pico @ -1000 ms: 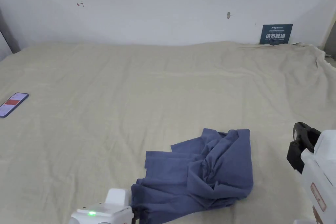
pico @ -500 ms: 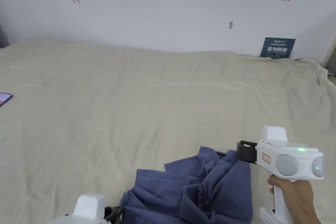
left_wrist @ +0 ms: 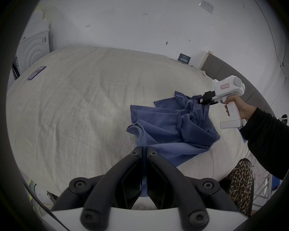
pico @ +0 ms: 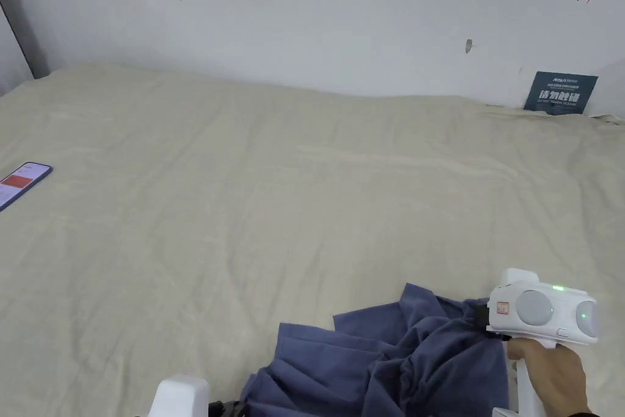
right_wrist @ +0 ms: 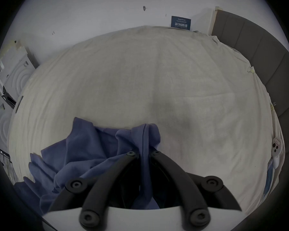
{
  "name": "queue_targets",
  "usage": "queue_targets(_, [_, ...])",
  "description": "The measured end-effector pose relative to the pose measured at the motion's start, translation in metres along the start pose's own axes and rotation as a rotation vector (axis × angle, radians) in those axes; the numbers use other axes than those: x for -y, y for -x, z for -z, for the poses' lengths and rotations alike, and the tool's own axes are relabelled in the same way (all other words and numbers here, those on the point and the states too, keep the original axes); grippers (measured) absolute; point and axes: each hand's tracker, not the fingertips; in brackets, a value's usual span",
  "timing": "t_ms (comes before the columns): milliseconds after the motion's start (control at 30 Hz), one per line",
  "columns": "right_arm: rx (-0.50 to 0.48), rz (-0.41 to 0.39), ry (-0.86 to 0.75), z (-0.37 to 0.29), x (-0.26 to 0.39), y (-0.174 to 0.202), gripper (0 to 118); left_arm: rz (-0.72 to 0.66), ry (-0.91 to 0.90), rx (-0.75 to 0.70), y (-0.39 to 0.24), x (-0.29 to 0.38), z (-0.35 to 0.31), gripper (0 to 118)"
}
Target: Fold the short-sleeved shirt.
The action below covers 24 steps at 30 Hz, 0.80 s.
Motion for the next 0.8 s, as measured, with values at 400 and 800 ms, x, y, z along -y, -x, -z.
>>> queue_targets(400, [-0.185, -0.02, -0.316, -0.184, 0.008, -0.042, 5, -0.086, -0.174, 0.031, 0.009, -0.059, -0.033, 1])
queue_targets(800, [-0.115, -0.013, -0.532, -0.293, -0.038, -0.096, 5, -0.084, -0.388, -0.063, 0.035, -0.207, -0.083, 1])
